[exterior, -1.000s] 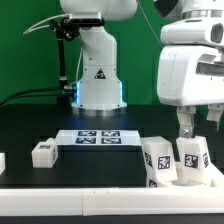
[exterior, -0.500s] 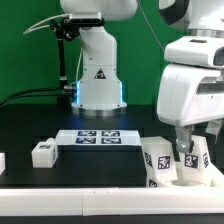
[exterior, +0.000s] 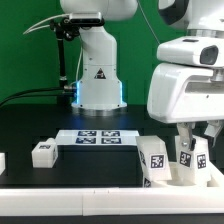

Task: Assemble stool

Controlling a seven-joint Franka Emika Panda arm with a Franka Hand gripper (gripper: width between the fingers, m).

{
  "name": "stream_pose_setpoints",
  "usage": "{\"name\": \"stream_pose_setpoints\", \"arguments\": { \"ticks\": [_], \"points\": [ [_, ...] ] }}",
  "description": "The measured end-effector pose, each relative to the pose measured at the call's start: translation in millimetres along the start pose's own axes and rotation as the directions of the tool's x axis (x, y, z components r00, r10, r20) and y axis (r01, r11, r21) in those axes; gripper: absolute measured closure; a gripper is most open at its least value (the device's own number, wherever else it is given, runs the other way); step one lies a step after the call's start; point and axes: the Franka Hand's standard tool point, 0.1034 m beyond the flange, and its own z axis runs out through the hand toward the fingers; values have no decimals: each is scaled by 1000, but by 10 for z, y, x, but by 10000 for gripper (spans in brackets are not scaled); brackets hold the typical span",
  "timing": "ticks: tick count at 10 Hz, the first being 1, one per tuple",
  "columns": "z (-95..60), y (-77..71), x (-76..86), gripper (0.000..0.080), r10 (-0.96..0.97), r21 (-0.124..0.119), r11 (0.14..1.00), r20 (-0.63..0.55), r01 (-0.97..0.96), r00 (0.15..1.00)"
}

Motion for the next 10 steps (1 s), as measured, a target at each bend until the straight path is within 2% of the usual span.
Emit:
{"name": "stream_pose_setpoints", "arguments": {
  "ticks": [2, 4, 5, 7, 8, 10],
  "points": [
    [7, 60, 0, 459, 156, 0, 988, -4, -156, 988],
    [19, 134, -9, 459, 427, 22, 904, -6, -427, 904],
    [21, 145, -9, 459, 533, 23, 846, -5, -533, 846],
    [17, 111, 13, 459, 789, 45, 613, 12, -789, 614],
    [16, 112, 28, 459, 869, 72, 490, 34, -868, 494],
    [10, 129, 26, 459, 848, 60, 527, 24, -848, 529]
  ]
}}
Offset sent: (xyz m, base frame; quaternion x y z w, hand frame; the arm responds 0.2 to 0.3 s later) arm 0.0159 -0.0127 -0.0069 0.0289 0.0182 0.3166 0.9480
